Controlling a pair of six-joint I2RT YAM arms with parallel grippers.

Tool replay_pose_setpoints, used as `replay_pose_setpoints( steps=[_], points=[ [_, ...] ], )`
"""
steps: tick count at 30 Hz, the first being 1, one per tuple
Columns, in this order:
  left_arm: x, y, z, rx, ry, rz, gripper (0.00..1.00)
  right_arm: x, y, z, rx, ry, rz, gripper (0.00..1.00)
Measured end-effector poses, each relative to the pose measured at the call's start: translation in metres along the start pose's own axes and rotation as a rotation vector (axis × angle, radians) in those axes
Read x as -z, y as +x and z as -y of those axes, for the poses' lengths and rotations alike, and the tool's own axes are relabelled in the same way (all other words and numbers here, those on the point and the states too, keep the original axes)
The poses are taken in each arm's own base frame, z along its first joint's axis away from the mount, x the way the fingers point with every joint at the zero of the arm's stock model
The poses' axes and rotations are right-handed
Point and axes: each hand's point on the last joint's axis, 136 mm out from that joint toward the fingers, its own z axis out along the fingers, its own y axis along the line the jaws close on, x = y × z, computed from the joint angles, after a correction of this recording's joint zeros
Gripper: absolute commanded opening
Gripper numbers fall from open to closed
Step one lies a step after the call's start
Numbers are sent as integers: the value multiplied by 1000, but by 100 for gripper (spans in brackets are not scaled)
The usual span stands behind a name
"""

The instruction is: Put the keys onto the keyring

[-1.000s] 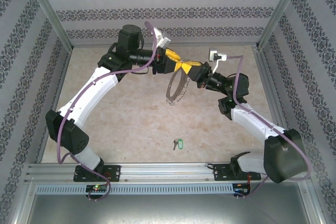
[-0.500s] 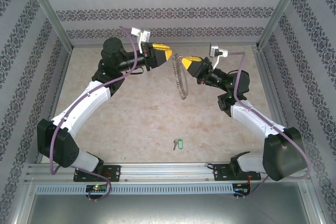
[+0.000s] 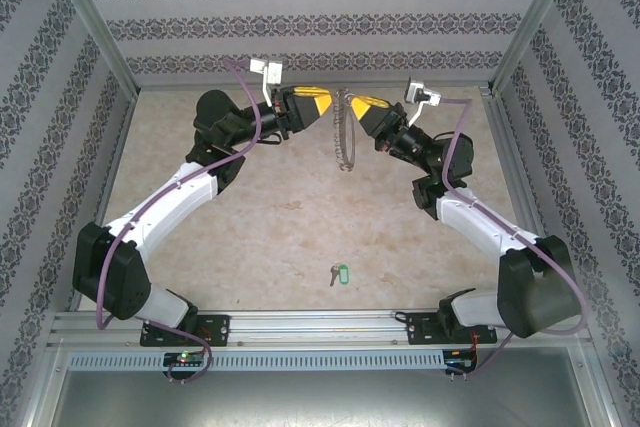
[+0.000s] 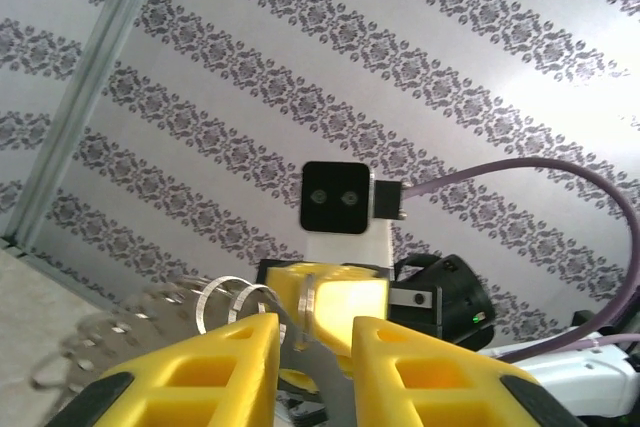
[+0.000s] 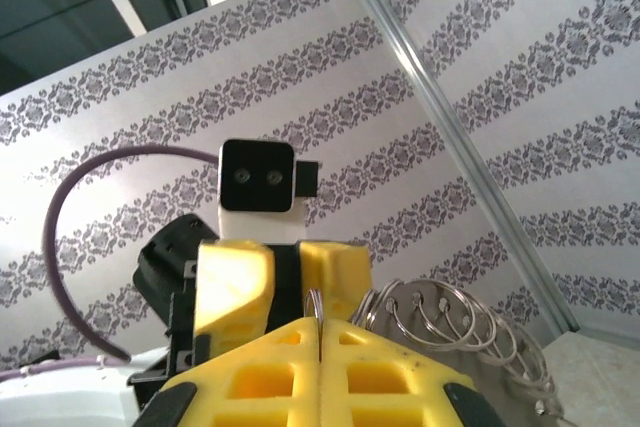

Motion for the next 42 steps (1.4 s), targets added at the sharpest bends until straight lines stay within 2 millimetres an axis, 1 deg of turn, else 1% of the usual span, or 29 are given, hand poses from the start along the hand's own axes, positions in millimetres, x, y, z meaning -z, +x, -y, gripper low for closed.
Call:
replay_pose_setpoints(
  steps=[5, 8, 20, 23, 33, 42],
  points=[
    [-4, -1, 10, 5, 30, 13, 24, -1, -3, 8, -16, 13, 37, 0],
    [-7, 0, 11, 12, 43, 16, 24, -1, -2, 13, -25, 20, 42, 0],
    [-18, 22, -15, 81, 22, -14, 23, -2, -4, 12, -22, 14, 46, 0],
    [-19, 21, -15, 82, 23, -13, 24, -2, -4, 12, -23, 14, 46, 0],
    [-26, 16, -3, 67, 54, -7, 24, -2, -3, 11, -39, 13, 45, 0],
    [-30, 15, -7, 66, 54, -8, 24, -2, -3, 12, -41, 14, 46, 0]
  ],
)
